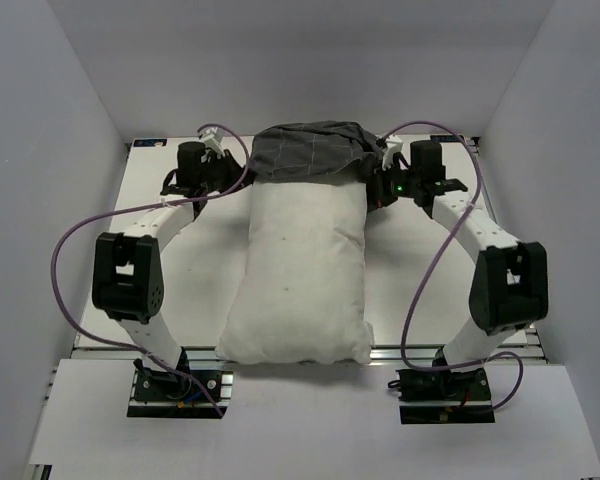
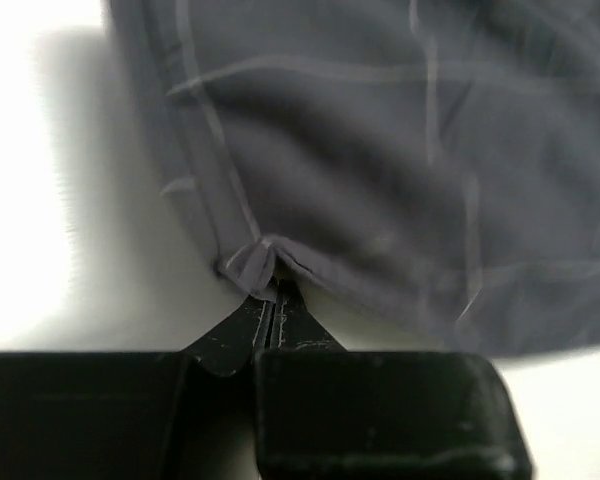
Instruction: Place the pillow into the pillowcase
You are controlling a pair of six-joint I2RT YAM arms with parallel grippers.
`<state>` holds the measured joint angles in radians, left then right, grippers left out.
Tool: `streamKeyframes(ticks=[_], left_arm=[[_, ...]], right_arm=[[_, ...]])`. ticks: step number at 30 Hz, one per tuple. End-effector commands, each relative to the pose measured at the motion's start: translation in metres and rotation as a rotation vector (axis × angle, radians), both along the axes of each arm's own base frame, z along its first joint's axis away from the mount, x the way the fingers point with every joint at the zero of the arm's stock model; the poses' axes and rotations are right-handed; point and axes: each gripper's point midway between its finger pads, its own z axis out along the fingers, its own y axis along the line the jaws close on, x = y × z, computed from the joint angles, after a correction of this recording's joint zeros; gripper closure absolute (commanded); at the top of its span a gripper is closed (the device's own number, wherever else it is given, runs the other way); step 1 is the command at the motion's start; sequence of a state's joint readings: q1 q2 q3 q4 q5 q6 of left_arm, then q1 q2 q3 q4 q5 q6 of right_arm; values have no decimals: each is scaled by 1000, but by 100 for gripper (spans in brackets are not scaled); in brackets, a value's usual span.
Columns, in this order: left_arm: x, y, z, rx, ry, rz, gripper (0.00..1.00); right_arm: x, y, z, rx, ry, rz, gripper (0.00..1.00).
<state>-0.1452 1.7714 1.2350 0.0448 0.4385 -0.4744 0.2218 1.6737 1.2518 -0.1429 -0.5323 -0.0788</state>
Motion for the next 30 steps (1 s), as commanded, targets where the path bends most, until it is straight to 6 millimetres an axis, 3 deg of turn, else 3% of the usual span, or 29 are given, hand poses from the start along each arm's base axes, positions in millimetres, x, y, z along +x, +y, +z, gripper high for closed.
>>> streamKeyframes(ticks=[1, 3, 4, 7, 8, 10, 12, 13, 14, 15, 18, 19, 20, 21, 23, 25, 30], left_arm=[[-34, -29, 135, -259, -150, -125, 100], [-43, -31, 164, -318, -180, -136, 100], [-47, -33, 190, -372, -217, -141, 100], [-39, -35, 223, -402, -266, -147, 100], [-35, -35, 222, -393, -265, -148, 100], [-30, -37, 208, -377, -232, -151, 100], [-35, -38, 181, -377, -194, -158, 100], [-39, -37, 173, -375, -189, -156, 100], [-52, -34, 151, -368, -156, -141, 100], [-57, -31, 142, -355, -154, -128, 100], [-89, -22, 108, -296, -135, -88, 100], [-97, -19, 100, -276, -127, -78, 100], [-104, -16, 94, -268, -129, -60, 100], [-124, -15, 87, -261, -126, -57, 100], [-140, -10, 82, -245, -127, -34, 100], [-160, -2, 80, -233, -132, 4, 100], [-175, 10, 77, -227, -97, 75, 100]], right_arm=[[-55, 26, 87, 198, 44, 201, 100], [-61, 32, 115, 258, 51, 203, 100], [-56, 33, 138, 278, 14, 202, 100], [-34, 38, 163, 324, 11, 159, 100], [-20, 37, 148, 305, 34, 118, 100], [-6, 32, 129, 238, 8, 95, 100], [4, 19, 89, 130, 11, 38, 100], [6, 12, 76, 72, -13, 23, 100], [3, -1, 53, -20, -45, 6, 100], [4, -4, 49, -54, -99, 7, 100], [-8, -13, 48, -164, -313, -6, 100], [-12, -12, 53, -179, -377, -8, 100], [-19, -14, 74, -195, -481, -25, 100], [-33, -5, 63, -197, -493, 3, 100], [-46, 1, 93, -155, -615, -2, 100], [-63, 14, 90, -146, -615, 43, 100], [-77, 24, 64, -133, -464, 83, 100]])
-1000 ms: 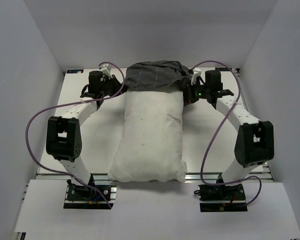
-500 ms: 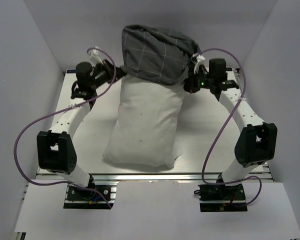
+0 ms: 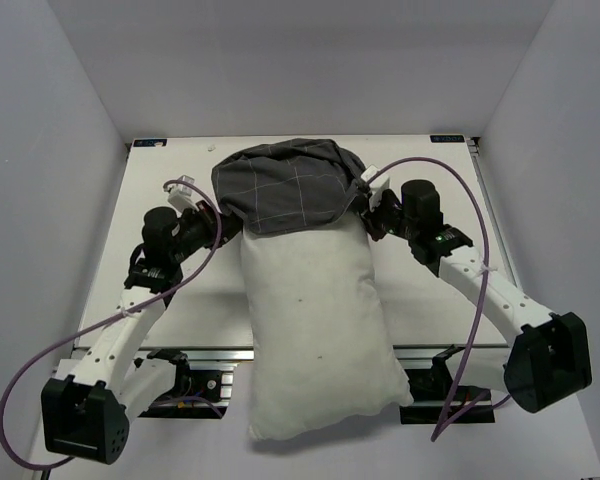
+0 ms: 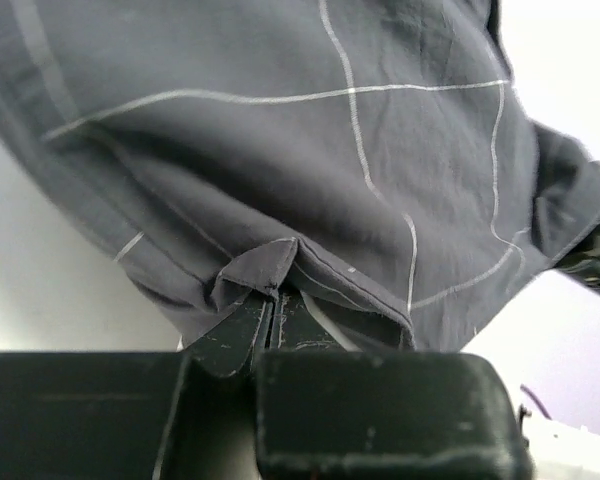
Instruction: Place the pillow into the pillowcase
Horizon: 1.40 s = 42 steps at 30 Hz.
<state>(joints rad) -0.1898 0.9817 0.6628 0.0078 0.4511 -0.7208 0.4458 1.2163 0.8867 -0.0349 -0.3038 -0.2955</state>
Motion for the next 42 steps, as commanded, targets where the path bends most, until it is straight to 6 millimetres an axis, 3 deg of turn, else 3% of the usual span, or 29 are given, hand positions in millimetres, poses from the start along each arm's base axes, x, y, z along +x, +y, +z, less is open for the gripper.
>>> streamKeyframes(ticks=[1, 3, 6, 7, 8, 10, 11, 13, 14, 15, 17, 20, 21, 23, 24, 25, 26, 27, 28, 30, 33, 34, 35, 36, 37, 38, 39, 40, 42], left_arm=[[7, 7, 22, -17, -46, 65, 100], [15, 5, 29, -43, -52, 72, 100], [43, 0, 43, -92, -74, 92, 100], [57, -1, 64, -103, -119, 98, 100], [76, -5, 53, -96, -89, 96, 100], [105, -10, 68, -90, -134, 90, 100], [136, -15, 81, -82, -153, 93, 100], [164, -20, 94, -63, -191, 83, 100], [180, -22, 124, -68, -251, 84, 100], [198, -24, 99, -43, -196, 88, 100], [213, -26, 83, -10, -165, 82, 100], [205, -23, 42, 59, -105, 69, 100], [187, -18, 8, 95, -49, 60, 100], [165, -12, -25, 145, -3, 52, 100], [152, -8, -40, 168, 22, 51, 100], [126, -2, -60, 187, 64, 48, 100], [116, 0, -64, 185, 58, 49, 100], [93, 5, -91, 194, 114, 49, 100], [82, 8, -76, 186, 71, 60, 100], [65, 14, -75, 176, 62, 95, 100], [42, 29, -77, 164, 52, 174, 100], [39, 32, -79, 167, 56, 191, 100], [38, 33, -80, 172, 71, 193, 100], [40, 32, -80, 175, 79, 190, 100], [43, 31, -79, 179, 90, 186, 100], [50, 28, -69, 175, 93, 178, 100], [56, 26, -75, 182, 125, 169, 100], [61, 24, -75, 184, 135, 162, 100], [77, 17, -67, 177, 147, 141, 100]], right_arm=[[20, 7, 29, 47, -69, -26, 100], [25, 9, 29, 51, -52, -37, 100], [54, 16, 31, 56, -56, -77, 100], [68, 18, 52, 72, -100, -100, 100], [81, 21, 63, 81, -139, -116, 100], [111, 22, 67, 73, -177, -175, 100], [127, 24, 99, 100, -243, -197, 100], [154, 23, 107, 101, -274, -250, 100], [165, 21, 132, 125, -322, -275, 100], [173, 18, 138, 129, -347, -293, 100], [188, 1, 129, 89, -371, -367, 100], [191, -20, 109, -4, -441, -385, 100], [182, -29, 74, -70, -415, -381, 100], [174, -45, 60, -132, -476, -386, 100], [157, -55, 41, -156, -464, -383, 100], [151, -57, 45, -144, -498, -376, 100], [143, -62, 48, -136, -518, -372, 100], [123, -59, 50, -104, -531, -316, 100], [113, -57, 54, -84, -548, -286, 100], [91, -53, 77, -31, -613, -235, 100], [71, -34, 49, -26, -499, -98, 100], [72, -32, 39, -15, -427, -106, 100], [81, -31, 47, -13, -406, -121, 100], [88, -34, 18, -65, -302, -143, 100], [95, -36, 13, -79, -272, -164, 98], [108, -37, 27, -76, -280, -191, 93], [114, -39, 8, -118, -210, -205, 75], [119, -40, 10, -126, -201, -204, 66], [136, -46, 34, -118, -229, -222, 44]])
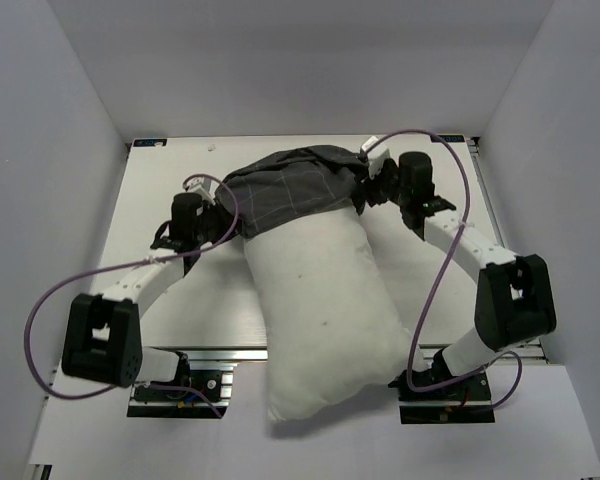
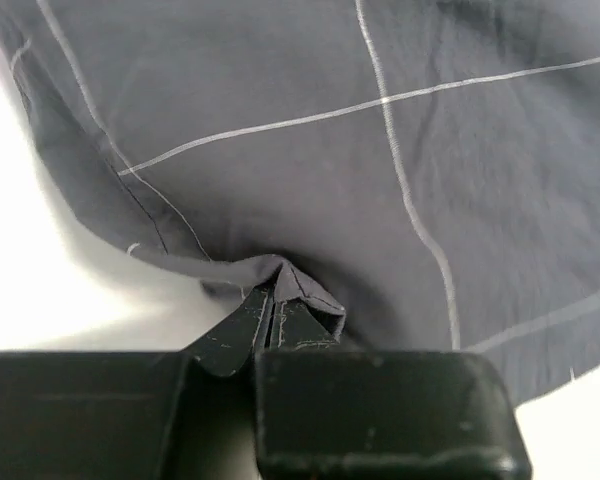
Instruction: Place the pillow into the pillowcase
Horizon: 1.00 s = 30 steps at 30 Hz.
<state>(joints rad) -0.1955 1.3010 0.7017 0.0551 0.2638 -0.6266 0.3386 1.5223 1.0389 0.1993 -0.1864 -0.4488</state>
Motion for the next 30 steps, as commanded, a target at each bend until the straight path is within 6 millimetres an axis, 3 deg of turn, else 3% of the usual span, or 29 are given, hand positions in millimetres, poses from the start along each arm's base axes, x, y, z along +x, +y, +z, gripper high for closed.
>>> streamKeyframes(ticks=[1, 2, 3, 5, 6, 7, 9, 10, 12, 14, 17, 20, 21, 23, 24, 25, 26, 27, 28, 30], left_arm=[[28, -5, 26, -12, -23, -1, 100], [32, -6, 28, -14, -19, -4, 100], [40, -8, 33, -18, -27, -4, 100], [46, -11, 40, -34, -39, -7, 100], [49, -13, 45, -43, -50, -11, 100], [51, -14, 49, -51, -63, -12, 100], [54, -17, 55, -73, -76, -18, 100], [56, -18, 58, -80, -83, -23, 100], [58, -22, 65, -99, -93, -32, 100], [62, -24, 69, -112, -100, -38, 100], [66, -28, 75, -128, -109, -54, 100], [68, -31, 80, -141, -116, -68, 100], [68, -32, 82, -146, -121, -73, 100], [67, -35, 84, -160, -121, -84, 100], [67, -36, 86, -166, -124, -88, 100], [66, -38, 89, -174, -128, -99, 100], [65, -38, 90, -179, -128, -102, 100], [63, -39, 94, -183, -137, -107, 100], [62, -39, 97, -187, -143, -111, 100], [56, -40, 102, -198, -153, -118, 100]], right_arm=[[23, -17, 45, 4, -38, -45, 40], [27, -27, 57, 12, -50, -60, 35], [31, -27, 86, 35, -91, -43, 33], [27, -45, 96, 32, -30, -44, 26], [21, -41, 122, 52, -50, 21, 25], [8, -49, 112, 40, 32, 48, 22], [-25, -35, 129, 4, 7, 269, 14], [-41, -32, 128, -9, 6, 346, 13], [-95, -15, 123, -47, -29, 604, 11], [-129, -1, 122, -34, -33, 724, 11], [-141, 24, 106, -85, 10, 777, 11], [-156, 45, 115, -32, 14, 885, 11], [-179, 62, 114, -22, 46, 969, 11], [-199, 82, 104, -62, 68, 1038, 11], [-193, 90, 97, -116, 46, 1008, 11], [-203, 109, 89, -141, 40, 1030, 10], [-203, 115, 83, -135, 71, 967, 11], [-194, 113, 55, -197, 94, 897, 11], [-187, 126, 56, -197, 37, 871, 11], [-177, 125, 29, -258, 84, 769, 11]])
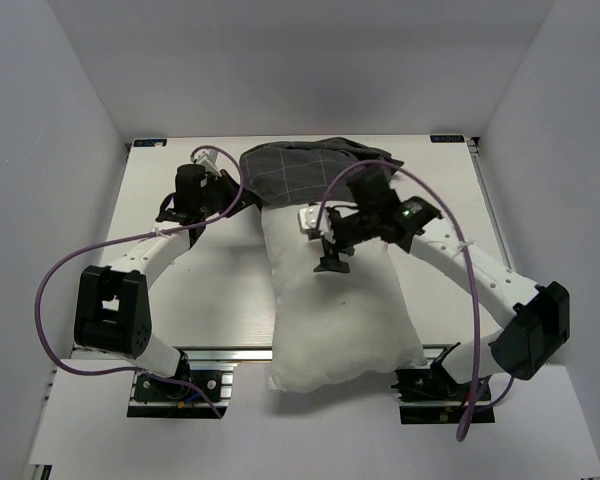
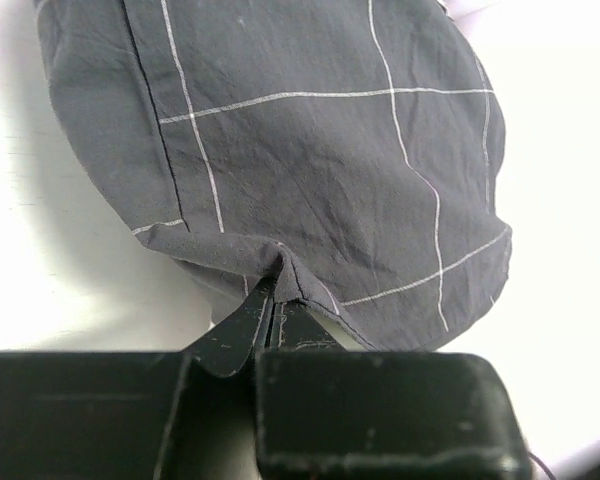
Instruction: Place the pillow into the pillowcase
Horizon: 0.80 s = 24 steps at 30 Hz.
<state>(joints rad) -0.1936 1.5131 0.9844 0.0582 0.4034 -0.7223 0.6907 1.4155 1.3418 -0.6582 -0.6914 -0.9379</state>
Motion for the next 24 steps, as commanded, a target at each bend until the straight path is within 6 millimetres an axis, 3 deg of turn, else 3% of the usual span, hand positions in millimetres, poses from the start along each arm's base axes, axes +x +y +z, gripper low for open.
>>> streamKeyframes(ticks=[1, 3, 7, 8, 9, 10, 11, 13, 15, 18, 19, 20, 22, 23, 24], left_arm=[[-1, -5, 57, -61, -148, -31, 100], [-7, -7, 60, -73, -152, -45, 100], [-19, -10, 77, -103, -184, -74, 100], [-22, -11, 80, -113, -186, -80, 100], [-24, -11, 83, -117, -190, -84, 100], [-27, -11, 89, -121, -201, -87, 100], [-29, -11, 92, -127, -204, -91, 100], [-35, -14, 94, -137, -201, -109, 100], [-40, -14, 93, -141, -193, -116, 100], [-48, -11, 80, -116, -171, -107, 100], [-50, -9, 73, -104, -157, -103, 100], [-52, -7, 60, -87, -133, -96, 100], [-54, -6, 46, -70, -111, -98, 100], [-55, -5, 37, -64, -91, -99, 100], [-53, -6, 31, -60, -82, -101, 100]], right_arm=[[42, -2, -21, -74, -95, -238, 11], [52, -7, -48, -138, -79, -293, 11], [90, -4, -76, -165, -121, -439, 21], [110, -4, -89, -192, -153, -503, 36], [125, 0, -85, -172, -148, -573, 52], [136, 1, -103, -206, -129, -599, 85], [149, 0, -103, -207, -141, -652, 99], [176, 7, -101, -183, -115, -740, 100], [204, 7, -81, -118, -149, -829, 100], [250, 5, -14, 64, -228, -951, 100], [262, 3, 0, 99, -238, -971, 100], [276, 3, 42, 194, -260, -1001, 100], [296, -11, 70, 260, -270, -1044, 100], [303, -13, 101, 329, -287, -1056, 100], [308, -16, 106, 342, -295, -1061, 100]])
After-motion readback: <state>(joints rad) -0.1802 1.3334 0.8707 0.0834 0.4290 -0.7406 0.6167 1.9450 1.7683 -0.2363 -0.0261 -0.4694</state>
